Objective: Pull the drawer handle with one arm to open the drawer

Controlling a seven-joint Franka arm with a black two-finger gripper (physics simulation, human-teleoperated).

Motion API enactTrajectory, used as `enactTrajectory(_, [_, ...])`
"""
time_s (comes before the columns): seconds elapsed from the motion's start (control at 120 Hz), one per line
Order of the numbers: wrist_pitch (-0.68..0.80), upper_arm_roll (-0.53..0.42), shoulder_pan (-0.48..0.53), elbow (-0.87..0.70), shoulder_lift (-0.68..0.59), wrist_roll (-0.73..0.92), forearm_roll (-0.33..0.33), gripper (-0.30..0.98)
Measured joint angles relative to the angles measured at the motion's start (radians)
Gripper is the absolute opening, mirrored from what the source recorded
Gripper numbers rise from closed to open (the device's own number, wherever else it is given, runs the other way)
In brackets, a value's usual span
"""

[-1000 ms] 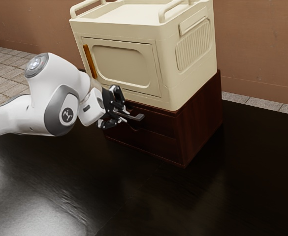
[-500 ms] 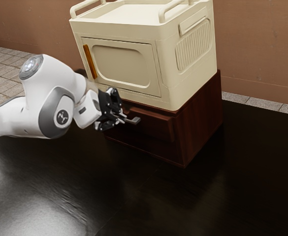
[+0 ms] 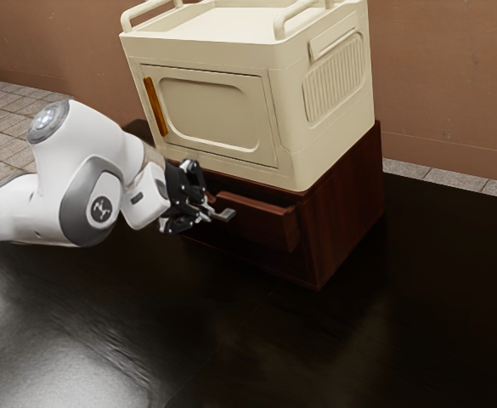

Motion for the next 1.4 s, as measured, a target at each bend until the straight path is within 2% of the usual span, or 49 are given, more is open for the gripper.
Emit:
enactTrajectory(0.492, [-0.001,0.005,-0.005,-0.047,-0.048,0.002,0.004,-0.05])
enactTrajectory(0.758, [-0.001,0.005,0.001,-0.106,-0.119,0.005,0.004,-0.06])
enactTrajectory(1.4, [-0.003,0.012,0.002,-0.182,-0.187,0.008,0.007,-0.02])
